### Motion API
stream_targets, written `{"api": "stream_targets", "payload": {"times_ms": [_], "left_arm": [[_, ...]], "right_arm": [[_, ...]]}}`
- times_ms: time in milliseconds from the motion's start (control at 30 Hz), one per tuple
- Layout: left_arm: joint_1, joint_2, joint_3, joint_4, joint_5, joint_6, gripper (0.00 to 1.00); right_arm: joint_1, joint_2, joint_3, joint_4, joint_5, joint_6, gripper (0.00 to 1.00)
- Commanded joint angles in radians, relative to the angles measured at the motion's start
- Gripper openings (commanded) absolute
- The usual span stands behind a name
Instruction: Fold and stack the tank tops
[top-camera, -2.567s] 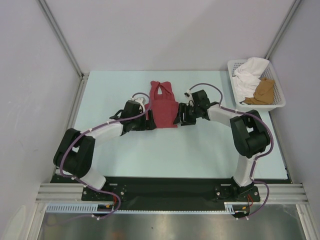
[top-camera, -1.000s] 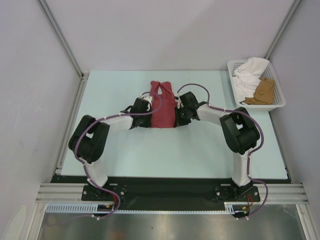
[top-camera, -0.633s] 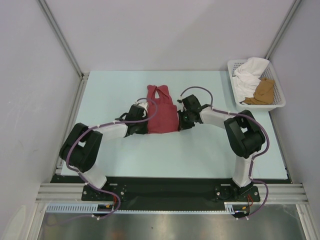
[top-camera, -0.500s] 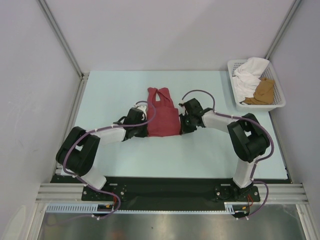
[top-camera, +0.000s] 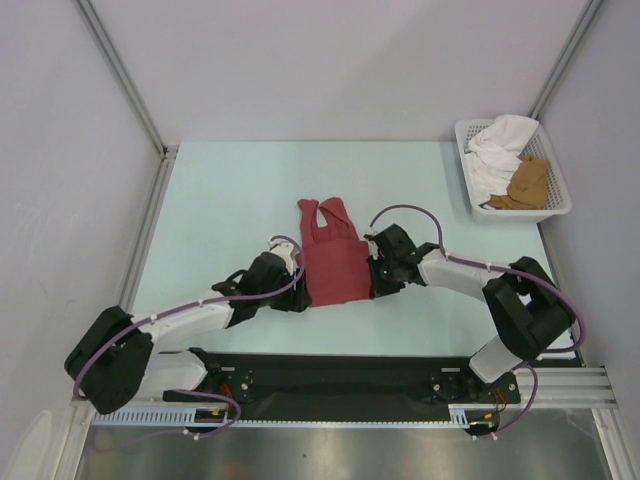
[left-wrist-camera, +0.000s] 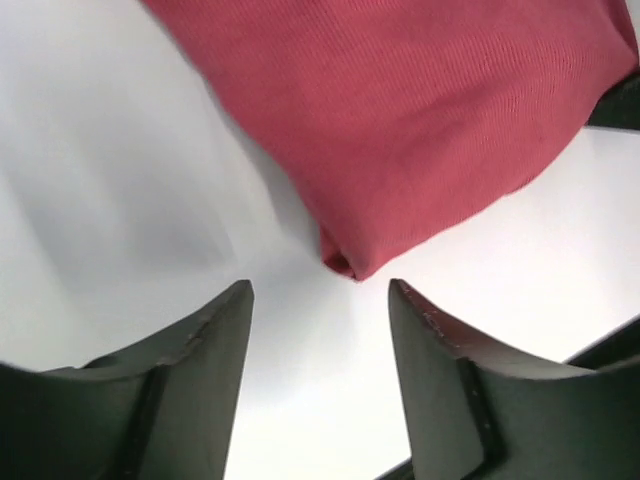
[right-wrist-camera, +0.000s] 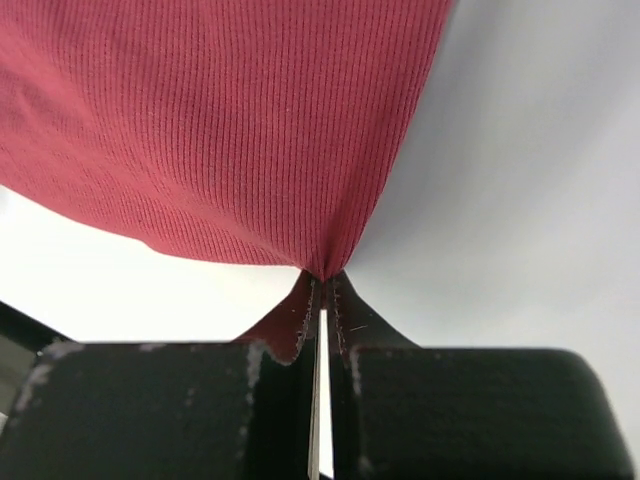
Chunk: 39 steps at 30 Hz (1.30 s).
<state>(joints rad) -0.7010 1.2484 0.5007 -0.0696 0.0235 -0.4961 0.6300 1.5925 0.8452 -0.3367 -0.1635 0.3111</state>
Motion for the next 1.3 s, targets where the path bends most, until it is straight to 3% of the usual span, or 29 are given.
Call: {"api": "stream_targets", "payload": {"times_ms": [0,400,567,600,700,733,833,1000,1267], "left_arm": [[-0.025,-0.067,-0.040,-0.010,-0.022,-0.062,0.66],[-0.175,-0.011,-0.021,0.022,-0.099,-0.085,0.70],[-0.176,0.080,0.032,-0.030,-0.180,-0.081,0.65],[-0.176,0.094,0.038,-0.030,-0.184,-0.079,0.63],[-0.178,0.131,0.053,-0.013,-0.163,-0.076,0.44],[-0.180,0.138,0.059,-0.007,-0.155,-0.073,0.24],[-0.202,0.166,0.082,-0.030,-0.161,-0.067,0.00],[-0.242,0.149,0.084,-0.084,-0.185,-0.081,0.00],[-0.245,-0.033,0.038,-0.145,-0.048,-0.116,0.00]], "right_arm": [[0.026,-0.074,-0.024,-0.044,0.024,0.023,0.00],[0.068,-0.109,-0.052,-0.053,0.028,0.049,0.00],[0.073,-0.123,-0.052,-0.064,0.022,0.051,0.00],[0.074,-0.126,-0.052,-0.065,0.022,0.052,0.00],[0.083,-0.135,-0.057,-0.071,0.024,0.057,0.00],[0.082,-0.138,-0.058,-0.073,0.024,0.060,0.00],[0.085,-0.154,-0.069,-0.078,0.027,0.069,0.00],[0.099,-0.189,-0.080,-0.111,0.019,0.086,0.00],[0.135,-0.295,-0.037,-0.257,0.070,0.121,0.00]]}}
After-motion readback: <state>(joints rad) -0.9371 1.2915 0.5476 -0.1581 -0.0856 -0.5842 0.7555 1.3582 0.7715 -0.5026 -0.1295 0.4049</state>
